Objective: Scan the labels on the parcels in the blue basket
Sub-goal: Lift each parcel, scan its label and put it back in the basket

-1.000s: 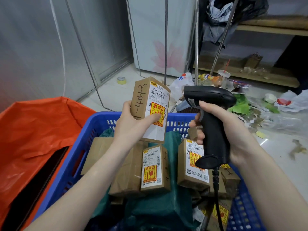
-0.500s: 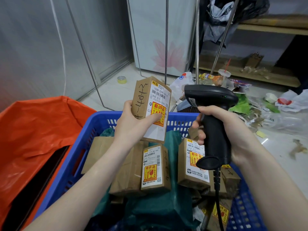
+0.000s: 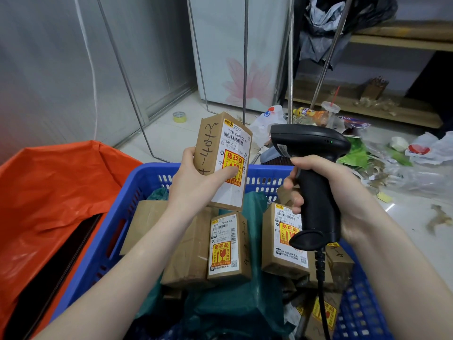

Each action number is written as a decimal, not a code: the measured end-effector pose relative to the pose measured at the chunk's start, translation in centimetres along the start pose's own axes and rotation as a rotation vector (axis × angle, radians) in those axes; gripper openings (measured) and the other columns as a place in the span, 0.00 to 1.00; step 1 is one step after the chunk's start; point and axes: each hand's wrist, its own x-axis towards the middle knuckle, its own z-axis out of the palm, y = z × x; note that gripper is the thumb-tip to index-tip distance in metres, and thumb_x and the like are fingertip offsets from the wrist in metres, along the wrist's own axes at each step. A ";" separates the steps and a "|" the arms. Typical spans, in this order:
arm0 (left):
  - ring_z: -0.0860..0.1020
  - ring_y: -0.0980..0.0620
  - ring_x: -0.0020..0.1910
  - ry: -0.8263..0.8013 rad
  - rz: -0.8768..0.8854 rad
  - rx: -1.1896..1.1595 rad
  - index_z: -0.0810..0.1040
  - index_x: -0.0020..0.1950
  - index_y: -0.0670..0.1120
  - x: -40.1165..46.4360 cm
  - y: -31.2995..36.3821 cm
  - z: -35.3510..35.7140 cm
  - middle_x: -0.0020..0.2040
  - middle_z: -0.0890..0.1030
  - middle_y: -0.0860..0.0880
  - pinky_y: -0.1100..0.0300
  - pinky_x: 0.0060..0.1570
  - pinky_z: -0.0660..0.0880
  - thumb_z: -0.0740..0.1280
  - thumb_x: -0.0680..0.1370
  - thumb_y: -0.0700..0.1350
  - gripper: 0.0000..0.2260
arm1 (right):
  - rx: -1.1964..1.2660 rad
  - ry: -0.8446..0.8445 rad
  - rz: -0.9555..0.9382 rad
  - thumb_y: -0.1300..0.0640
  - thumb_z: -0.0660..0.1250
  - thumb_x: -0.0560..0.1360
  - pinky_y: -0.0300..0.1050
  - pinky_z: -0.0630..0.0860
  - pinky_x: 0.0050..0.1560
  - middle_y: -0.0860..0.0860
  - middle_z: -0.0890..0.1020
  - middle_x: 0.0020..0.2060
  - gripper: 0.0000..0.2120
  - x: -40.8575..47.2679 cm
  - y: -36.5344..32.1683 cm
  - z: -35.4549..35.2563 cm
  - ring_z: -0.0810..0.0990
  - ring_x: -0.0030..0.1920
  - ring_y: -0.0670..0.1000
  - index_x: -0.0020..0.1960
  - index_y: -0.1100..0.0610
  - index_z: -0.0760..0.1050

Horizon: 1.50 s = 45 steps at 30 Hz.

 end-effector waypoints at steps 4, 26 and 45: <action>0.78 0.52 0.55 -0.002 -0.002 -0.003 0.64 0.61 0.56 0.0 0.0 0.0 0.58 0.78 0.54 0.47 0.54 0.78 0.74 0.66 0.57 0.28 | -0.004 -0.009 0.001 0.55 0.66 0.73 0.38 0.73 0.23 0.53 0.77 0.27 0.12 0.0 0.1 -0.1 0.71 0.21 0.49 0.33 0.60 0.73; 0.78 0.56 0.51 -0.097 -0.011 -0.022 0.62 0.67 0.53 0.1 -0.1 0.0 0.56 0.77 0.55 0.61 0.43 0.77 0.74 0.68 0.56 0.32 | -0.069 -0.046 -0.031 0.56 0.66 0.74 0.41 0.75 0.26 0.54 0.80 0.34 0.09 0.1 0.1 -0.6 0.73 0.24 0.49 0.39 0.61 0.77; 0.84 0.55 0.43 -0.494 -0.054 -0.040 0.81 0.55 0.51 -0.7 1.1 -0.9 0.44 0.86 0.52 0.59 0.50 0.77 0.64 0.62 0.67 0.28 | -0.056 0.200 -0.124 0.61 0.72 0.70 0.46 0.82 0.43 0.52 0.86 0.40 0.14 1.3 0.9 -1.5 0.86 0.39 0.47 0.55 0.58 0.79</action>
